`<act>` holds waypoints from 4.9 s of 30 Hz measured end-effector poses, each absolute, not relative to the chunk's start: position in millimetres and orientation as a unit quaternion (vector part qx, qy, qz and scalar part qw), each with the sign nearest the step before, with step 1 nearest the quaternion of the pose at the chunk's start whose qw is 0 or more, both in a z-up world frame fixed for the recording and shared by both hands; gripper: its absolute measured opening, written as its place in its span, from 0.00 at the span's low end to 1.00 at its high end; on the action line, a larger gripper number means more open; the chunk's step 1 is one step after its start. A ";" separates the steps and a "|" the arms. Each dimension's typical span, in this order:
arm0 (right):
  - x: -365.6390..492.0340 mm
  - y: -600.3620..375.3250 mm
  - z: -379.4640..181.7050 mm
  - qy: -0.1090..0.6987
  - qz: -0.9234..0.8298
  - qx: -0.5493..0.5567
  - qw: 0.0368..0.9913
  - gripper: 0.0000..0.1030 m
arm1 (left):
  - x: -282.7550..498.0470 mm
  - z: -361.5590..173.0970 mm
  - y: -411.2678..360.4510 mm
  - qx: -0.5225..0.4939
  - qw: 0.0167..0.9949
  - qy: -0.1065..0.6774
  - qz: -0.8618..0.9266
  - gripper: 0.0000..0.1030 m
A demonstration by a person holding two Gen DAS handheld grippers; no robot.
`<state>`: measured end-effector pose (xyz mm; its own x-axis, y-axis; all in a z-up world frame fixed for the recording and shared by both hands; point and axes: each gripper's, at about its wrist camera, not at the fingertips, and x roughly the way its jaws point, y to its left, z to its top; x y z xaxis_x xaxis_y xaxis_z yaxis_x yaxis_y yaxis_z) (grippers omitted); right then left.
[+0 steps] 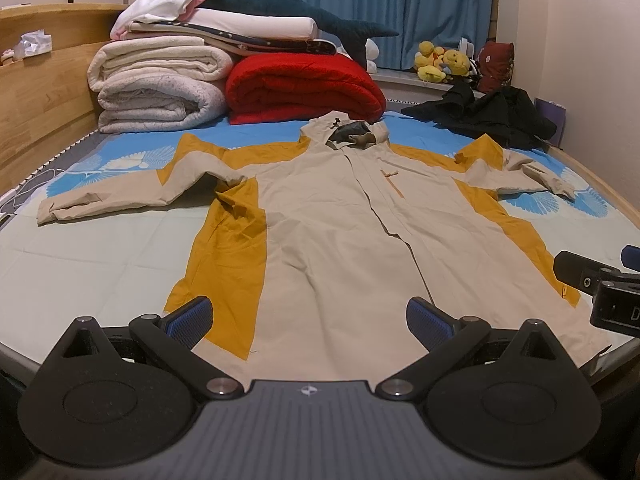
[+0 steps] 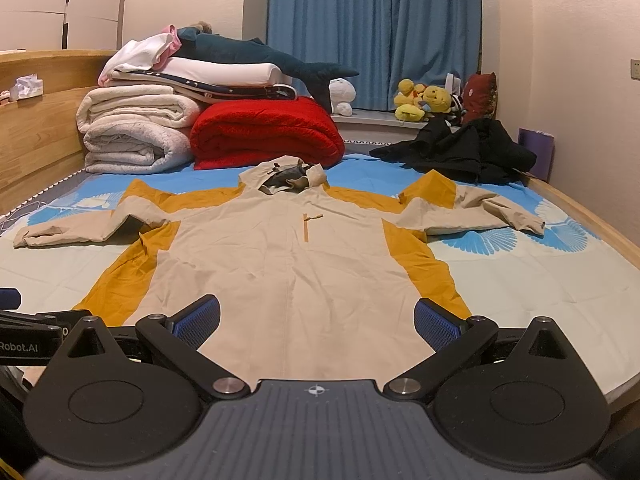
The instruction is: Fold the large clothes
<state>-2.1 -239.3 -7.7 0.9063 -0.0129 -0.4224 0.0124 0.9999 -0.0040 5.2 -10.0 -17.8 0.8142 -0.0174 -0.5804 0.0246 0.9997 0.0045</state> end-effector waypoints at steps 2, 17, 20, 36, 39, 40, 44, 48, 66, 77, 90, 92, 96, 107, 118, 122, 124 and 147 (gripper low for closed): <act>-2.1 -239.3 -7.7 0.216 -0.006 -0.001 0.976 0.99 | 5.1 -17.7 -10.0 0.006 0.952 0.304 -0.011 1.00; -3.8 -250.3 12.0 0.141 -0.047 -0.002 0.989 0.94 | 31.5 4.2 20.4 0.049 0.959 0.277 -0.034 0.73; 4.7 -281.0 35.9 0.093 -0.059 -0.001 0.994 0.94 | 56.2 10.5 46.2 0.092 0.961 0.256 -0.049 0.53; 104.7 -400.3 -80.7 0.374 -0.147 0.140 0.905 0.73 | 150.3 -112.3 139.7 -0.058 0.838 0.540 0.057 0.42; 114.0 -410.5 -101.1 0.422 -0.153 0.156 0.880 0.73 | 155.2 -118.6 143.1 -0.063 0.830 0.551 0.061 0.42; 115.5 -410.8 -110.0 0.442 -0.153 0.158 0.870 0.73 | 155.0 -118.7 142.0 -0.057 0.832 0.549 0.058 0.37; 117.8 -410.9 -126.6 0.487 -0.151 0.162 0.845 0.45 | 148.3 -111.2 138.2 -0.051 0.845 0.531 0.043 0.01; 109.2 -412.2 -101.4 0.451 -0.150 0.167 0.864 0.01 | 122.0 -75.5 145.3 -0.093 0.875 0.474 0.029 0.00; 94.1 -400.0 -86.5 0.415 -0.154 0.138 0.886 0.12 | 130.0 -94.7 117.5 -0.066 0.845 0.531 0.015 0.27; 111.9 -392.8 -115.8 0.495 -0.128 0.125 0.850 0.30 | 136.8 -113.6 107.4 -0.049 0.827 0.559 0.037 0.51; 94.7 -354.3 -32.3 0.265 -0.116 0.070 0.955 0.30 | 137.8 -22.6 61.5 -0.033 0.950 0.309 0.029 0.57; 97.2 -351.2 -25.6 0.245 -0.113 0.070 0.960 0.30 | 139.8 -8.2 62.9 -0.040 0.956 0.287 0.038 0.64; 101.4 -349.7 -20.0 0.231 -0.107 0.085 0.963 0.30 | 158.1 21.7 69.2 -0.010 0.968 0.245 0.054 0.65; 106.4 -312.9 1.2 0.186 -0.088 0.070 0.976 0.30 | 273.6 69.5 132.3 -0.010 0.978 0.186 0.096 0.63; 168.0 -250.6 71.2 0.117 0.013 0.057 0.991 0.40 | 321.4 26.1 193.7 -0.079 0.953 0.268 0.117 0.42; 216.3 -218.0 95.6 0.081 0.049 0.062 0.994 0.55 | 329.4 17.7 203.1 -0.088 0.949 0.275 0.122 0.42; 237.5 -206.6 100.8 0.069 0.064 0.066 0.993 0.56 | 329.0 10.3 207.1 -0.087 0.947 0.282 0.128 0.42; 326.0 -186.2 42.8 0.152 0.088 0.021 0.984 0.58 | 337.8 -93.2 432.2 -0.331 0.835 0.325 0.295 0.44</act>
